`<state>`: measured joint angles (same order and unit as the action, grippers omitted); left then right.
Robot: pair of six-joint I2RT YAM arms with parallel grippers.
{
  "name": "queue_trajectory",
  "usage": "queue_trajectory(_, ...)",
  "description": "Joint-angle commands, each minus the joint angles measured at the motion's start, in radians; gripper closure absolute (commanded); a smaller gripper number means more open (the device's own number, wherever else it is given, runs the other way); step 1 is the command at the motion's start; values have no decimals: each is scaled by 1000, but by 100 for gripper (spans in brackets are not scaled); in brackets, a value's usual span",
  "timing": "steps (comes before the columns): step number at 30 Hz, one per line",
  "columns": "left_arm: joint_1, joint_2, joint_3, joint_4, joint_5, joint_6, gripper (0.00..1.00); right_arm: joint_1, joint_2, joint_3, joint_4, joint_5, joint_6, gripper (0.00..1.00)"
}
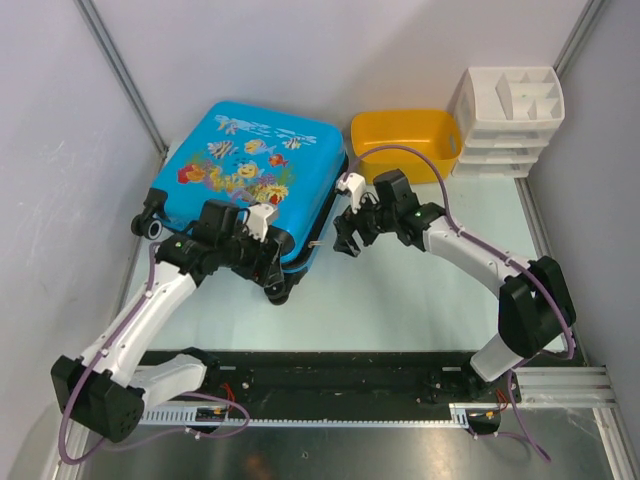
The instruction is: Open, take out, and arrange the luggage
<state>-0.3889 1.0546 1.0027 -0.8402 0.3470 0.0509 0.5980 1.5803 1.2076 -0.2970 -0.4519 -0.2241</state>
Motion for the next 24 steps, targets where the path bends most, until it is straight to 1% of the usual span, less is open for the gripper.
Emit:
queue_trajectory(1,-37,19,36,72,-85,-40,21,-24,-9,6,9,7,25,16)
queue_trajectory(2,-51,27,42,76,-83,-42,25,-29,-9,6,7,10,28,15)
queue_trajectory(4,-62,38,53,85,-75,-39,29,-40,-6,6,9,9,31,14)
queue_trajectory(7,-67,59,53,85,-74,-28,47,-44,-5,6,10,7,19,13)
queue_trajectory(8,-68,59,56,84,-63,-22,66,-44,-5,6,10,4,9,13)
queue_trajectory(10,-68,39,79,78,-4,10,98,-44,-6,4,13,-1,-18,13)
queue_trajectory(13,-68,-34,115,78,88,44,100,-44,-8,-2,42,-33,-50,12)
queue_trajectory(17,-67,-100,120,52,122,92,100,-37,13,-29,125,-116,-113,15)
queue_trajectory(19,-67,-122,88,52,156,95,100,-30,27,-36,157,-128,-126,16)
queue_trajectory(22,-67,-113,18,50,123,81,100,-20,59,-52,223,-178,-106,20)
queue_trajectory(23,-68,-101,2,52,106,86,100,-9,66,-65,270,-207,-86,22)
queue_trajectory(24,-68,-94,-9,55,101,87,100,-3,72,-94,288,-214,-80,23)
